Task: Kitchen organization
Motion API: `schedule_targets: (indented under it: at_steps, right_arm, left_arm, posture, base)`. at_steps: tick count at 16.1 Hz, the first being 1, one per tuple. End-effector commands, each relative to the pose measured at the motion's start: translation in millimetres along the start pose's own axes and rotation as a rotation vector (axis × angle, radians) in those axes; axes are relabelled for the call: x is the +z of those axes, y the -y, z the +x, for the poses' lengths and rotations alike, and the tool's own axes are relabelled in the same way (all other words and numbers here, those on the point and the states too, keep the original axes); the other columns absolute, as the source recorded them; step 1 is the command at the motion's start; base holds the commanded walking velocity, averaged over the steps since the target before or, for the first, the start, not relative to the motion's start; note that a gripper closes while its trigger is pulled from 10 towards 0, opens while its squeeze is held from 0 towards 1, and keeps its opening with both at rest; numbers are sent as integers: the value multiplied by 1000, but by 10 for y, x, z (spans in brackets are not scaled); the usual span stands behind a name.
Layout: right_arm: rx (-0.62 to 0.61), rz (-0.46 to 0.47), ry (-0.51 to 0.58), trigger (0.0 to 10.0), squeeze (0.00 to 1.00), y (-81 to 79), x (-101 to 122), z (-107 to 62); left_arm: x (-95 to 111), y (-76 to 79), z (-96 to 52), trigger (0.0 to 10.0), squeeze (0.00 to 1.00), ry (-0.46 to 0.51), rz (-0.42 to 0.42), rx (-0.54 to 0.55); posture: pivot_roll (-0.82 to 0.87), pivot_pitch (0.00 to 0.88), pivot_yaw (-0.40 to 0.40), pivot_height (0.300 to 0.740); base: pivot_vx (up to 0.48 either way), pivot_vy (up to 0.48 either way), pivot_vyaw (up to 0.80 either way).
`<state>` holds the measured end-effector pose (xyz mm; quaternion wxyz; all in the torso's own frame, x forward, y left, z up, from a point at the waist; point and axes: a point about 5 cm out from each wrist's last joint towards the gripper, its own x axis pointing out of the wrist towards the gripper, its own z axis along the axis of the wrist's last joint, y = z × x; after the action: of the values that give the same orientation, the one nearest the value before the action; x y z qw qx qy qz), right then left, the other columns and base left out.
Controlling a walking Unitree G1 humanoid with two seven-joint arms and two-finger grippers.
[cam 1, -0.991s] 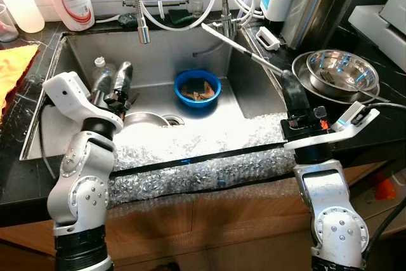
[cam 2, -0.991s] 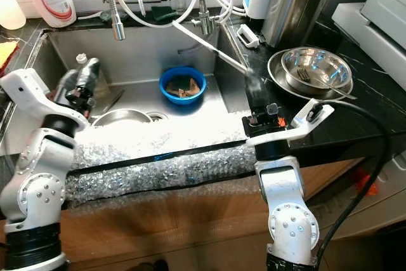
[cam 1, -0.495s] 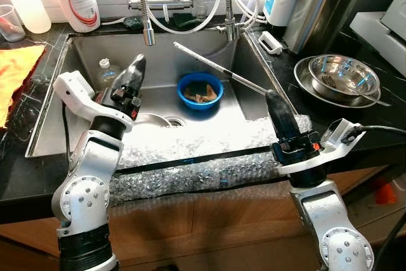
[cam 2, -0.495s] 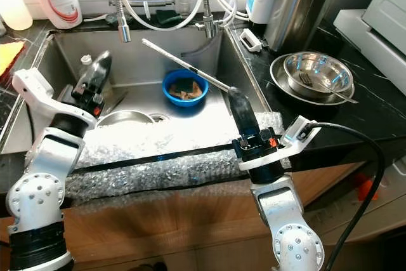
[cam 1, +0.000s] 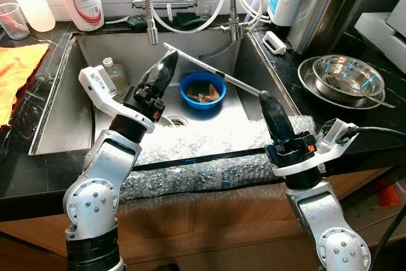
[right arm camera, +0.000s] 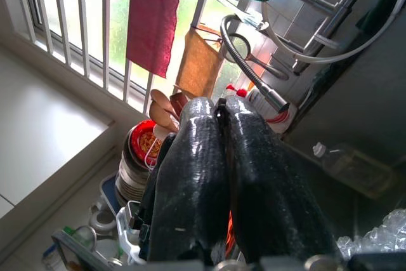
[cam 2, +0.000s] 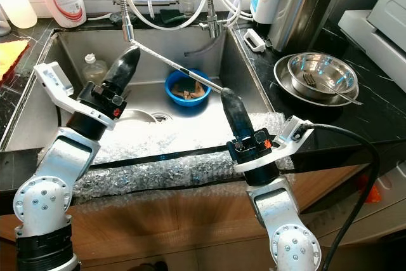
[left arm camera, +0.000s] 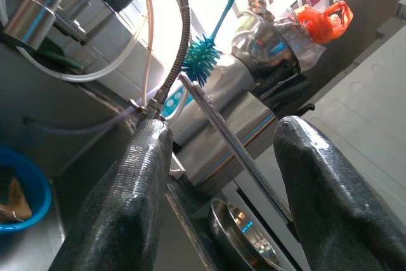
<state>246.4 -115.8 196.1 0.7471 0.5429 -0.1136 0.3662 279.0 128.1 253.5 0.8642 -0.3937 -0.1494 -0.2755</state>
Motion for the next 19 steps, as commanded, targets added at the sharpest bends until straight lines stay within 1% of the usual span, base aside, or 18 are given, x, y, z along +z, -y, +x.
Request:
schedule_targets:
  at_steps: [1,10,11,12,13,14,18,19]
  right_arm:
    - [28,7,-3,10000,0,-53,-28,2]
    - [84,32,-77,10000,0,-128,-149,-16]
    - [86,31,-81,10000,0,-131,-152,-22]
    - [85,32,-82,10000,0,-130,-156,-25]
    - [86,33,-83,10000,0,-132,-158,-25]
    - [89,33,-85,10000,0,-136,-160,-24]
    - [92,32,-95,10000,0,-135,-171,-32]
    - [94,33,-101,10000,0,-138,-180,-36]
  left_arm:
    - [-3,55,-10,10000,0,-11,-3,-24]
    - [-41,29,-19,10000,0,-21,-10,5]
    - [-36,25,-18,9765,0,-17,-9,10]
    - [-24,16,-14,4588,0,-7,-17,19]
    - [-18,10,-14,196,0,-3,-16,24]
    - [-12,1,-13,0,0,4,-21,32]
    - [33,-4,9,0,0,50,-61,45]
    - [44,10,14,431,0,61,-76,36]
  posture:
    - [73,130,-43,740]
    - [68,136,-44,740]
    - [70,136,-45,740]
    - [72,137,-44,740]
    - [72,136,-45,740]
    - [72,138,-44,740]
    - [71,137,-45,740]
    - [70,136,-45,740]
  base:
    - [0,0,0]
    - [0,0,0]
    - [0,0,0]
    - [0,0,0]
    - [0,0,0]
    - [0,0,0]
    - [0,0,0]
    - [0,0,0]
